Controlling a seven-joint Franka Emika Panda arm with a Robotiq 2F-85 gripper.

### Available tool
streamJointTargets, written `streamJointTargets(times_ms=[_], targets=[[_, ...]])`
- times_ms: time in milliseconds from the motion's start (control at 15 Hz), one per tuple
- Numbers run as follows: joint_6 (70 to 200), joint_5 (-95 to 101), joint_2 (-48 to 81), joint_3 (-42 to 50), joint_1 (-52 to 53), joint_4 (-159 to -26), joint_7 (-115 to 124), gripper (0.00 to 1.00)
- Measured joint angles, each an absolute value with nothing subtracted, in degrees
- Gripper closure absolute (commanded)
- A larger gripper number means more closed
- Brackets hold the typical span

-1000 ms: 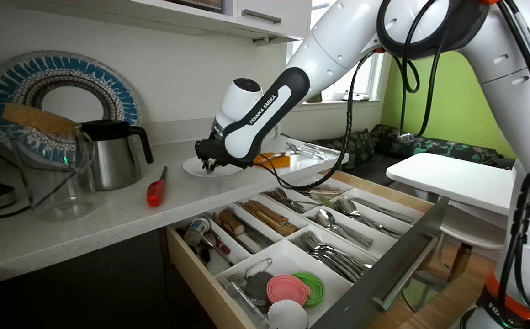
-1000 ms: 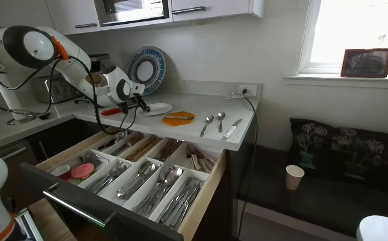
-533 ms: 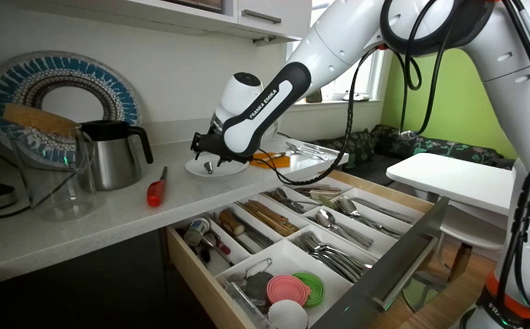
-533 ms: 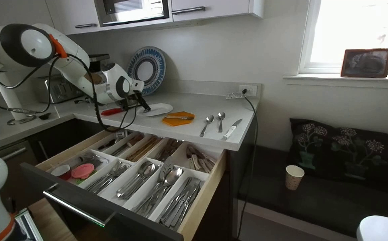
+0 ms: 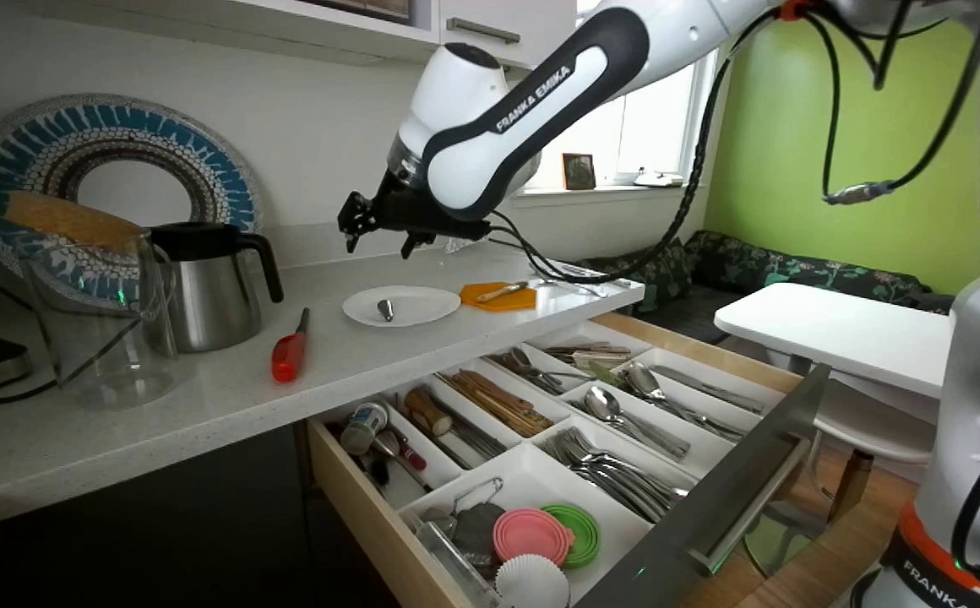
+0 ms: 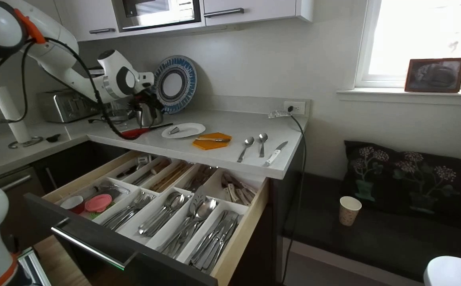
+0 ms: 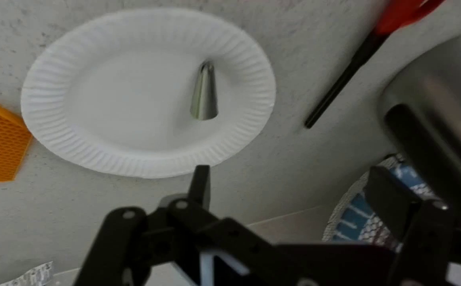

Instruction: Remove one silver piping nozzle from the open drawer and put it on the white plate.

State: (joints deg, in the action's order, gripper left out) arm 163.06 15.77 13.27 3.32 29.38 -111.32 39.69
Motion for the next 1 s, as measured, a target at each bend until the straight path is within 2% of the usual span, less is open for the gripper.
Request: streamJointTargets(times_ms=[400,733,1000], targets=[[139.01,1.73,-6.42,-8.86,23.48,-124.49,22.24,0.0],[118.22,-3.65,-21.37,-7.97,19.25,-133.44,2.74,0.0],[115.61,-3.54,-26.05,-6.65,17.92,-136.07,-3.16,0.0]])
